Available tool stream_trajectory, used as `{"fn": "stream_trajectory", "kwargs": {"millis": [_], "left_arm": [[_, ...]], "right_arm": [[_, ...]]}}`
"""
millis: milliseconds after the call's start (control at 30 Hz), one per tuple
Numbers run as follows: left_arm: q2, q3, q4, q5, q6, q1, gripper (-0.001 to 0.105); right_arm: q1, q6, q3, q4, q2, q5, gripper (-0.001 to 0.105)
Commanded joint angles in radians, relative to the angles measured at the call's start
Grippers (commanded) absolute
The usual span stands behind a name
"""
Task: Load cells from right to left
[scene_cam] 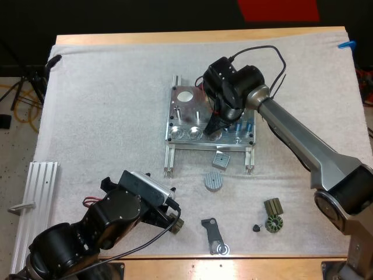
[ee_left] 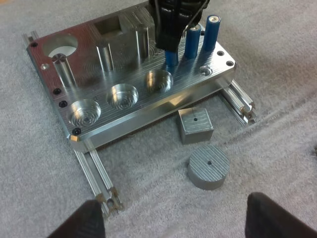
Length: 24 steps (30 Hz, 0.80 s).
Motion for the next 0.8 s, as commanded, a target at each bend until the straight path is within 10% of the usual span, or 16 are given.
{"fn": "stream_trajectory", "kwargs": {"millis": [0, 767], "left_arm": [[-0.006, -0.008, -0.002, -0.019, -0.001, -0.003, 0.059], [-0.006, -0.008, -0.002, -0.019, -0.001, -0.003, 0.059]], "right_arm": [[-0.004, 0.007, 0.003, -0.004, 0.008, -0.038, 0.0], [-0.004, -0.031, -0.001, 0.041, 0.008, 0.126, 0.0]]}}
